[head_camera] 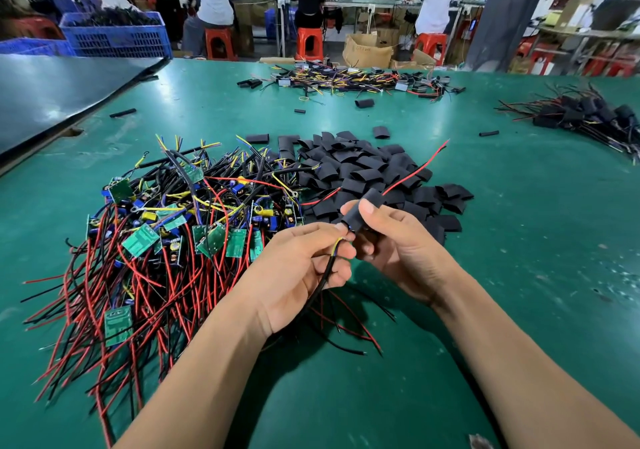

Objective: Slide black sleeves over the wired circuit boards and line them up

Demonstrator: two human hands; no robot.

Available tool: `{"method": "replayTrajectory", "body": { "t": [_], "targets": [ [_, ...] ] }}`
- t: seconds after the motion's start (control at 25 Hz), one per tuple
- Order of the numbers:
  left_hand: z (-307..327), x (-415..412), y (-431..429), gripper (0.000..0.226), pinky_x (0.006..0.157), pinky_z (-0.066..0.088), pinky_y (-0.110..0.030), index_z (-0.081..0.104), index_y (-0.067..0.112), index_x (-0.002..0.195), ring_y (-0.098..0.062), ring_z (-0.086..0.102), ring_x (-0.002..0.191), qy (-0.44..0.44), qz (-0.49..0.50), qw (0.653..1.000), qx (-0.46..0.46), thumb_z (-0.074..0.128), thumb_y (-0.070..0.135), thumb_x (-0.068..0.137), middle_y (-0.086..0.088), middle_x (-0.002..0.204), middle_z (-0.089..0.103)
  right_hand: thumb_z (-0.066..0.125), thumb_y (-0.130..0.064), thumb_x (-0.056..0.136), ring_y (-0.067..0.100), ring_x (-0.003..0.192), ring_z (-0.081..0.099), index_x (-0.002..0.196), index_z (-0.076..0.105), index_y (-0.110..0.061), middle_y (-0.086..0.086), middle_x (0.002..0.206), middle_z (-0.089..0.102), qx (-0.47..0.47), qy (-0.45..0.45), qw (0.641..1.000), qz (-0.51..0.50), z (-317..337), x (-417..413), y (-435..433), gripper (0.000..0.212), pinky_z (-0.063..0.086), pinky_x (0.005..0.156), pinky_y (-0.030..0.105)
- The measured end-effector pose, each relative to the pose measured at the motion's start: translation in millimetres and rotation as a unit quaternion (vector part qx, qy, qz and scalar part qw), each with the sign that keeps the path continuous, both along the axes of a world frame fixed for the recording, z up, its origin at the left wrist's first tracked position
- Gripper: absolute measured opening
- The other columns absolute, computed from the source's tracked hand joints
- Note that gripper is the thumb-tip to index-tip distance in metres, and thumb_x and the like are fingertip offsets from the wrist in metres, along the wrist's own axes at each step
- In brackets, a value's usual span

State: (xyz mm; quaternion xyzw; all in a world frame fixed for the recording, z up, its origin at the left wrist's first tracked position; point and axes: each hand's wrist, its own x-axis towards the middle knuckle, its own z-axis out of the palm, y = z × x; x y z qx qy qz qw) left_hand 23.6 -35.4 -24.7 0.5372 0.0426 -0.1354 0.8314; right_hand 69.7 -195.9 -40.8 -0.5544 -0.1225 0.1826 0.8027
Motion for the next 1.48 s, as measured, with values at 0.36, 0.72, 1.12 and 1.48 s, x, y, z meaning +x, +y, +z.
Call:
{"method": "replayTrajectory", "body": {
  "t": [0.36,0.72,1.12,1.48],
  "targets": [
    [1,1,0,0.011,0.054,0.056,-0.023,0.07,0.007,0.091,-0.016,0.068,0.057,0.019,-0.001,1.0,-0.014,0.064,0.016,0.089,-0.01,0.082,0.074,0.068,-0.036,0.087,0.021,0.075,0.048,0.107,0.076,-0.015,0.007,0.089,0.065,-0.021,0.02,1.0,0.007,1,-1,1,0.03,0.042,0.073,0.03],
    [-7,-2,-13,0.008,0.056,0.057,-0.022,0.064,0.006,0.088,-0.02,0.071,0.058,-0.033,0.094,0.992,0.076,0.061,0.006,0.095,-0.012,0.074,0.074,0.071,-0.04,0.081,0.02,0.068,0.056,0.091,0.077,-0.011,0.014,0.084,0.065,-0.062,-0.031,0.993,-0.094,-6,1,6,0.031,0.046,0.068,0.033],
    [-6,-3,-14,0.012,0.058,0.054,-0.023,0.068,0.008,0.092,-0.019,0.068,0.06,-0.071,0.114,0.988,0.071,0.059,0.013,0.098,-0.009,0.078,0.074,0.067,-0.015,0.092,0.012,0.055,0.049,0.11,0.064,-0.011,0.008,0.084,0.064,0.01,0.005,0.989,-0.15,-2,3,11,0.019,0.042,0.057,0.024],
    [-8,-5,-14,0.011,0.045,0.043,-0.021,0.067,0.001,0.091,-0.018,0.056,0.044,-0.054,0.076,0.988,0.121,0.059,0.007,0.097,-0.006,0.065,0.065,0.067,-0.027,0.095,0.019,0.062,0.052,0.095,0.066,-0.016,0.007,0.078,0.065,-0.099,-0.086,0.983,-0.126,-3,-1,8,0.011,0.04,0.056,0.024]
  ]
}}
